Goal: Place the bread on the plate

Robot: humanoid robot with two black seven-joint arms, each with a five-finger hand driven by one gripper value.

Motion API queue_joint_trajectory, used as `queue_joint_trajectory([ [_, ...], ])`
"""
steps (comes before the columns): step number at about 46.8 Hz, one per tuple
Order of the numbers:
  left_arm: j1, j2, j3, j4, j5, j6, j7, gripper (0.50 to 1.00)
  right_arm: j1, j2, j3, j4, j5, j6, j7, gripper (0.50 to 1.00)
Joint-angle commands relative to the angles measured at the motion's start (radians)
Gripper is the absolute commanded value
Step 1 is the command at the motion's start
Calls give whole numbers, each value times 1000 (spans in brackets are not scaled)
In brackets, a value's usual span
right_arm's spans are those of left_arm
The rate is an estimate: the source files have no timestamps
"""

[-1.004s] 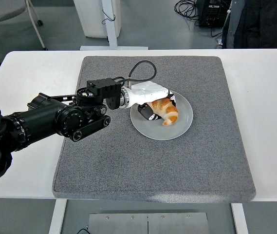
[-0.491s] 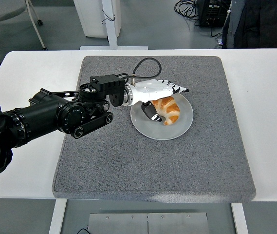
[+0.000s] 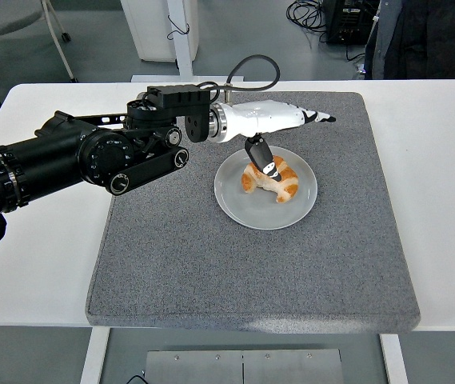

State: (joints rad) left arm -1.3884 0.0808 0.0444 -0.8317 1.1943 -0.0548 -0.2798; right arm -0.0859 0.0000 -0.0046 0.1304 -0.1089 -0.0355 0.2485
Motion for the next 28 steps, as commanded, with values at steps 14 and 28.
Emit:
queue_joint_trajectory([
  [14,-24,88,-51,0,-163,-10,-4,993,0,0,0,0,0,0,0,1000],
  [28,-15,154,-72,3,-326,-10,-50,993,0,0,0,0,0,0,0,1000],
])
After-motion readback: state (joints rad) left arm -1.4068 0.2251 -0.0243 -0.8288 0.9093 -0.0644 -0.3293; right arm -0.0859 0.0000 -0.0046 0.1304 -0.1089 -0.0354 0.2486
